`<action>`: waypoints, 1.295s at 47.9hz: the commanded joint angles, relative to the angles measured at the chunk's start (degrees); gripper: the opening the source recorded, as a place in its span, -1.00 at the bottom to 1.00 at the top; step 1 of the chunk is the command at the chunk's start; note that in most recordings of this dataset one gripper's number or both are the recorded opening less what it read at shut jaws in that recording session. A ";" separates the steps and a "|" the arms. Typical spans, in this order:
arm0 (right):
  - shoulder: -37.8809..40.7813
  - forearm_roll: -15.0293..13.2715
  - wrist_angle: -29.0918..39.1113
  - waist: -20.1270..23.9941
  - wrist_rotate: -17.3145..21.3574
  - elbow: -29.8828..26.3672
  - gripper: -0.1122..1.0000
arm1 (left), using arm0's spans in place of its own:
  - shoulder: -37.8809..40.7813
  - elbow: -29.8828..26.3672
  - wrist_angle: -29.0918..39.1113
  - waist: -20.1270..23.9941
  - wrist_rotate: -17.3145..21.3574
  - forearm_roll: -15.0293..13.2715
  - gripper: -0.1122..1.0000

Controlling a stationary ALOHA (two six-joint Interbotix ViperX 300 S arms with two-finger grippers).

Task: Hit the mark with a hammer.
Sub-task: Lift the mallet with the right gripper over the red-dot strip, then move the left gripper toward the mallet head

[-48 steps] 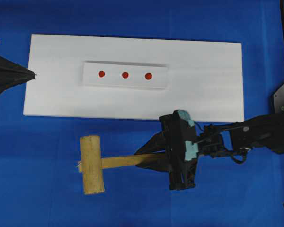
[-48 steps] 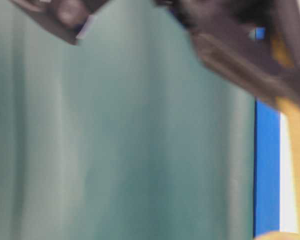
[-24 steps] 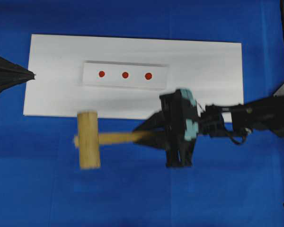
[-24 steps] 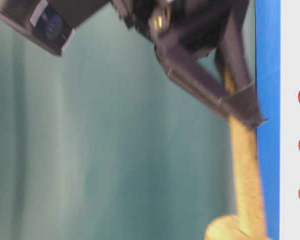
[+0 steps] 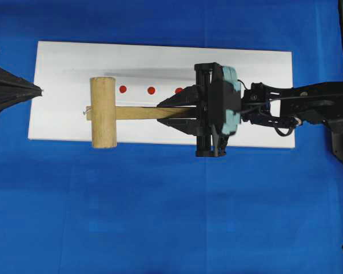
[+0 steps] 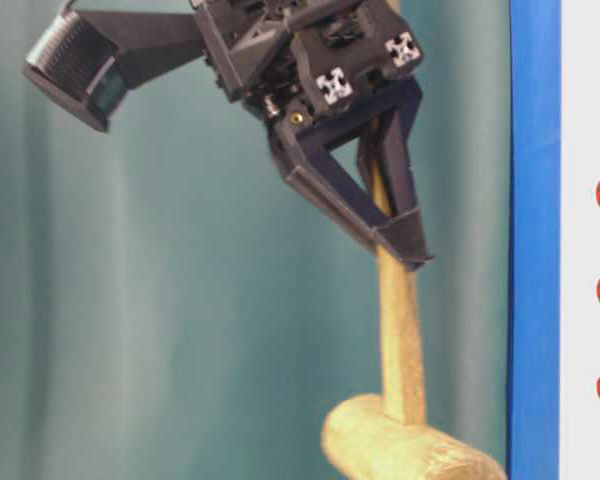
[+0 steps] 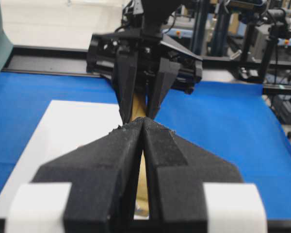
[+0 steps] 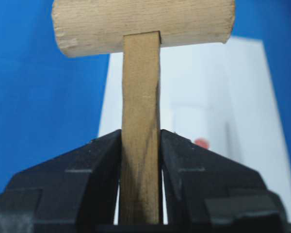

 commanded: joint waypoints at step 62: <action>-1.93 2.64 -15.64 -0.53 -46.05 -1.41 -0.62 | 2.02 -0.35 -0.53 1.76 -15.29 -0.26 0.49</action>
